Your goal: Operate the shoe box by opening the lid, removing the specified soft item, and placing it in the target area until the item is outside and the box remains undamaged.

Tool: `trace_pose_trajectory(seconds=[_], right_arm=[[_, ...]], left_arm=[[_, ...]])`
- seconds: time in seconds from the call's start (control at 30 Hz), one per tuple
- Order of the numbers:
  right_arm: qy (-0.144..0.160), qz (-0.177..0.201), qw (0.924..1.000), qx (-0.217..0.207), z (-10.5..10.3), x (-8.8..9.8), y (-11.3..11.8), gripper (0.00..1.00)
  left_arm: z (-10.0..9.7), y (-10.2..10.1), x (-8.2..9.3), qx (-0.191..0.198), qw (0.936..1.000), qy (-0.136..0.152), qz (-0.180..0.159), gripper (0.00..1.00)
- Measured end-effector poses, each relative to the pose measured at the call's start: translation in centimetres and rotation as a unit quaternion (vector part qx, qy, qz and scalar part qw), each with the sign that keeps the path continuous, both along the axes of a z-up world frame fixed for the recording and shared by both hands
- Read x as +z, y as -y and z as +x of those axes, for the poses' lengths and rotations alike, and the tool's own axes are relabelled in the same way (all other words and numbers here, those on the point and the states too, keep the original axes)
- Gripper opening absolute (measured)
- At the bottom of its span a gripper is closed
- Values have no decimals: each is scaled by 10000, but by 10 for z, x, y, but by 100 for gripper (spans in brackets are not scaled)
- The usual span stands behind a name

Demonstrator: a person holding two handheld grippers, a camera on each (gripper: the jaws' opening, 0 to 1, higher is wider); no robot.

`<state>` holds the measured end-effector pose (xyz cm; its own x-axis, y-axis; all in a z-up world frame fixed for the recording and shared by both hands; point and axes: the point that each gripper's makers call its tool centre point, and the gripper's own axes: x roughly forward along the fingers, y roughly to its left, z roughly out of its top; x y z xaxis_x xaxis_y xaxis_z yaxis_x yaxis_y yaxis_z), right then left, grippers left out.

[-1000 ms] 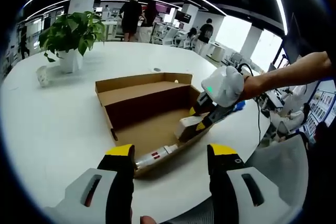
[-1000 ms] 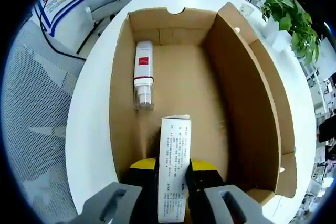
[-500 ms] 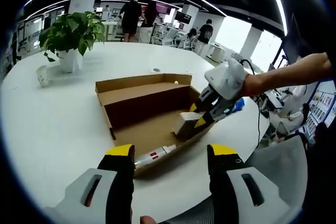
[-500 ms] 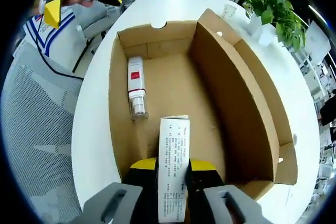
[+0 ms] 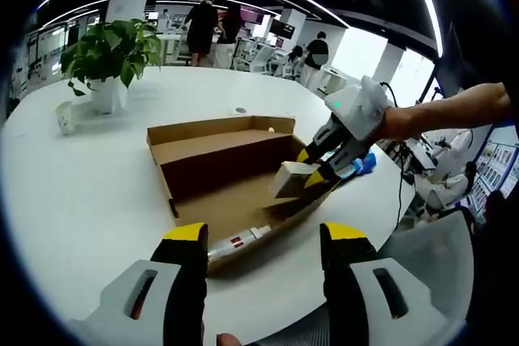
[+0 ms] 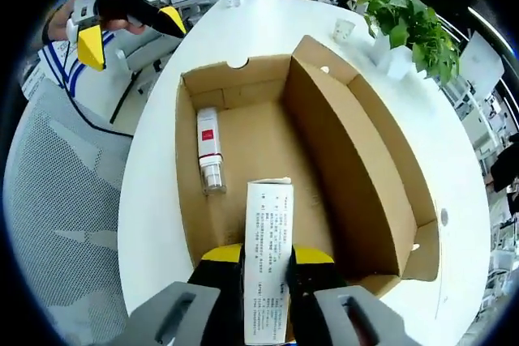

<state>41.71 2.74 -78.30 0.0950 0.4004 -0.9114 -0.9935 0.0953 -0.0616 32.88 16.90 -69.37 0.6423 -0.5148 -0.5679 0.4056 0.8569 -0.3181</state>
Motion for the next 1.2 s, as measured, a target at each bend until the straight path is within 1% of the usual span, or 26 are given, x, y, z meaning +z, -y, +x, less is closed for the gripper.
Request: trace_pose_trajectory(seconds=[0.17,0.27,0.4,0.5,0.9,1.07,1.2], right_arm=[[90,136,9999,7,-1,18,-7,16],[119,231,9997,-25,0,25,-10,16],[81,410,9990,-148,0,36,-14,16],[139,407,9990,-123,-1,42,-14,16],[285,458,9985,-105,-7,69,-5,16],[354,440,9983,-115,-6,77,3,16],[427,455,9978,-204,-1,84,13,16]], left_arm=[[2,1,1,-20,10000,28,3,57],[2,2,2,-33,10000,40,2,57],[2,5,3,-59,10000,55,2,57],[3,8,5,-79,9999,75,3,57],[7,18,14,-158,9997,157,-42,57],[6,25,18,-221,9996,181,-42,57],[6,30,19,-271,9994,187,-45,57]])
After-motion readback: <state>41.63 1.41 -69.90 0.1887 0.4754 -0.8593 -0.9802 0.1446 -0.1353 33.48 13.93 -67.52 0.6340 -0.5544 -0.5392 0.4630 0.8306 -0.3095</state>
